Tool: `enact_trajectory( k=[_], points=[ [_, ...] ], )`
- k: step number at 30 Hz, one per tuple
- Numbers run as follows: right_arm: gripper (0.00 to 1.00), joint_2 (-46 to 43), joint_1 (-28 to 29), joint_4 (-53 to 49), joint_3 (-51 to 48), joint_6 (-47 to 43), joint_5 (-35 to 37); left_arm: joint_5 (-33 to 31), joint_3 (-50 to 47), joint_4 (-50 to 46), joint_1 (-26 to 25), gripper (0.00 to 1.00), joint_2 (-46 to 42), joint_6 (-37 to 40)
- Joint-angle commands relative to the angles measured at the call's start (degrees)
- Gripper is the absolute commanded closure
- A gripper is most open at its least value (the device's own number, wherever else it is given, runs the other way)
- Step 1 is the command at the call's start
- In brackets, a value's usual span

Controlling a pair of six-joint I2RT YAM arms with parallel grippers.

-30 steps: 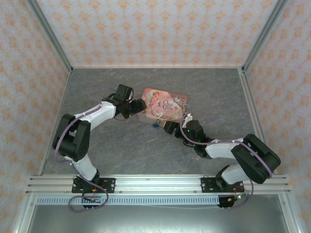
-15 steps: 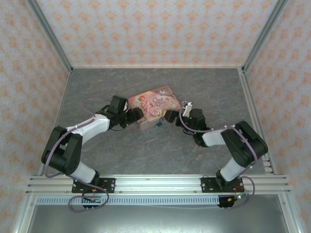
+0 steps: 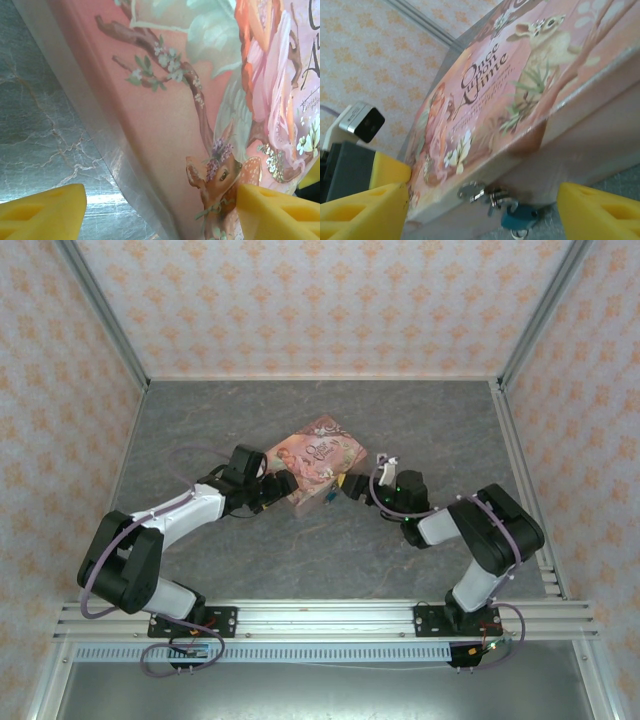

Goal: Unlock a padlock with a key

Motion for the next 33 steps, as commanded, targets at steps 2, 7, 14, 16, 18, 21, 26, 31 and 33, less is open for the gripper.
enact_trajectory(
  k=[2, 7, 14, 16, 18, 21, 26, 31, 33],
  points=[
    [0.24, 0.7, -0.1, 6.8, -1.1, -2.7, -4.8, -3.6, -2.4, -6.0, -0.7, 0.22, 0.8, -1.1],
    [0.26, 4.4, 0.4, 10.8, -0.1, -2.3, -7.2, -3.6, -2.3, -5.2, -0.9, 0.22, 1.6, -1.6],
    [0.27, 9.9, 1.2, 12.5, 2.4, -1.8, -7.0, -3.3, -1.7, -4.7, -1.4, 0.22, 2.6, -2.2],
    [0.27, 11.2, 1.4, 13.5, 2.9, -1.4, -7.2, -3.3, -1.5, -4.7, -1.4, 0.22, 2.8, -2.2],
    [0.27, 12.4, 1.6, 14.2, 3.4, -1.1, -7.4, -3.3, -1.4, -4.7, -1.5, 0.22, 3.0, -2.2],
    [0.27, 13.8, 2.0, 15.0, 4.1, -0.9, -8.1, -3.4, -1.3, -4.6, -1.7, 0.22, 3.3, -2.3],
    [0.28, 16.6, 2.8, 17.1, 5.4, 0.2, -9.2, -3.8, -1.6, -4.0, -1.8, 0.22, 3.3, -3.0],
    [0.31, 17.1, 3.9, 17.0, 6.3, 0.1, -10.3, -4.0, -1.7, -4.3, -1.9, 0.22, 3.0, -3.0],
    [0.34, 16.8, 4.0, 17.1, 6.2, -0.2, -10.4, -4.2, -1.8, -4.4, -1.8, 0.22, 3.0, -3.1]
  ],
)
